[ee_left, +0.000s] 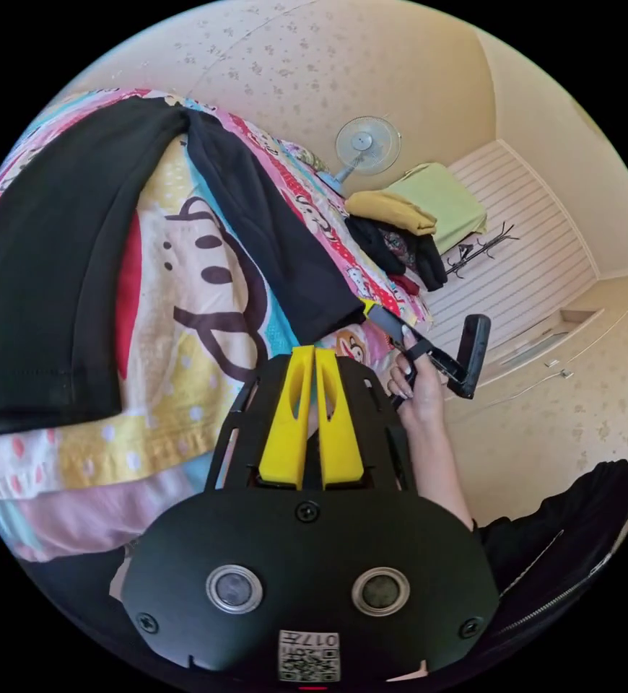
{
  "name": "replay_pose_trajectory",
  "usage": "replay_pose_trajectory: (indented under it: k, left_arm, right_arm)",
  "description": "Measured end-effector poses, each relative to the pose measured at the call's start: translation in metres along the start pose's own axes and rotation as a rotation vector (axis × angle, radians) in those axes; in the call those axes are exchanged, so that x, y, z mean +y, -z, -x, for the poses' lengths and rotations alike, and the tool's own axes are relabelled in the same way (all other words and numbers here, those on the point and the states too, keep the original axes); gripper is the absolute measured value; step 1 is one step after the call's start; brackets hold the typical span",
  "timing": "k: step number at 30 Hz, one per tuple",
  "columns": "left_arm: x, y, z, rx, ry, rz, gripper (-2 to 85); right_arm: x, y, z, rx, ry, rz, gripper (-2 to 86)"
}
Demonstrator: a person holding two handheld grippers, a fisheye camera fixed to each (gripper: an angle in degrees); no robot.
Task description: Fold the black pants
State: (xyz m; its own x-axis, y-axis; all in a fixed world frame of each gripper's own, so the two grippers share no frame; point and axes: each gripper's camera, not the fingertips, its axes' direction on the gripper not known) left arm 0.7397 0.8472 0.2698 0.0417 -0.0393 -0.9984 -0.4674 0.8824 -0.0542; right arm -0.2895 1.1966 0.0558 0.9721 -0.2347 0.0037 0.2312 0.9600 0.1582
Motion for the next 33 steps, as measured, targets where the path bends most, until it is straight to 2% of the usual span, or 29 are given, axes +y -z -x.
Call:
replay_pose_trajectory:
  k: [3,6,10,13,16,18,19,20,22,24,25,29,30,32,33]
  left_arm:
    - [-0.035,0.021,-0.013,0.037,-0.041,-0.113,0.1]
    - [-0.092,0.031,-0.018,-0.074,-0.039,-0.163,5.2]
    - [-0.169,0.01,-0.021,-0.19,-0.095,-0.121,5.0]
    - [-0.227,-0.032,-0.027,-0.238,-0.118,-0.006,4.2]
    - [-0.26,-0.079,-0.038,-0.434,-0.171,0.063,0.1]
    - [-0.269,-0.105,-0.033,-0.673,-0.161,0.118,-0.7]
    - [-0.269,-0.108,-0.029,-0.694,-0.155,0.132,-0.8]
    - [-0.268,-0.105,-0.025,-0.662,-0.144,0.121,-0.9]
    - [-0.263,-0.091,-0.025,-0.711,-0.08,0.055,-1.0]
    - [-0.251,-0.075,-0.036,-0.899,-0.054,-0.024,-1.0]
    - [-0.248,-0.072,-0.037,-0.93,-0.047,-0.04,-1.0]
    - [-0.259,-0.046,-0.039,-0.69,-0.028,-0.066,-1.0]
    - [-0.269,-0.039,-0.05,-0.574,-0.097,-0.119,-1.0]
    - [-0.291,-0.038,-0.067,-0.47,-0.214,-0.174,-1.0]
    - [-0.31,-0.046,-0.073,-0.494,-0.232,-0.167,-1.0]
  right_arm:
    - [0.0,-0.001,0.002,-0.038,-0.007,-0.024,0.4]
    - [0.0,-0.009,-0.009,-0.121,-0.052,0.022,0.4]
    - [0.0,-0.012,-0.013,-0.15,-0.063,0.015,0.4]
    - [-0.001,-0.014,-0.014,-0.163,-0.057,0.022,0.4]
    - [-0.002,-0.015,-0.016,-0.171,-0.046,0.029,0.3]
    - [-0.001,-0.015,-0.018,-0.182,-0.044,0.028,0.3]
    - [0.0,-0.015,-0.021,-0.195,-0.048,0.024,0.3]
    - [0.002,-0.015,-0.024,-0.211,-0.056,0.02,0.3]
    - [0.004,-0.014,-0.028,-0.235,-0.066,0.013,0.2]
    - [0.006,-0.014,-0.033,-0.257,-0.076,0.008,0.2]
    - [0.008,-0.014,-0.035,-0.27,-0.083,0.002,0.3]
    - [0.015,-0.013,-0.043,-0.308,-0.101,-0.025,0.4]
    - [0.016,-0.013,-0.044,-0.312,-0.102,-0.028,0.4]
    - [0.018,-0.013,-0.045,-0.318,-0.089,-0.033,0.4]
    - [0.018,-0.013,-0.045,-0.317,-0.083,-0.032,0.4]
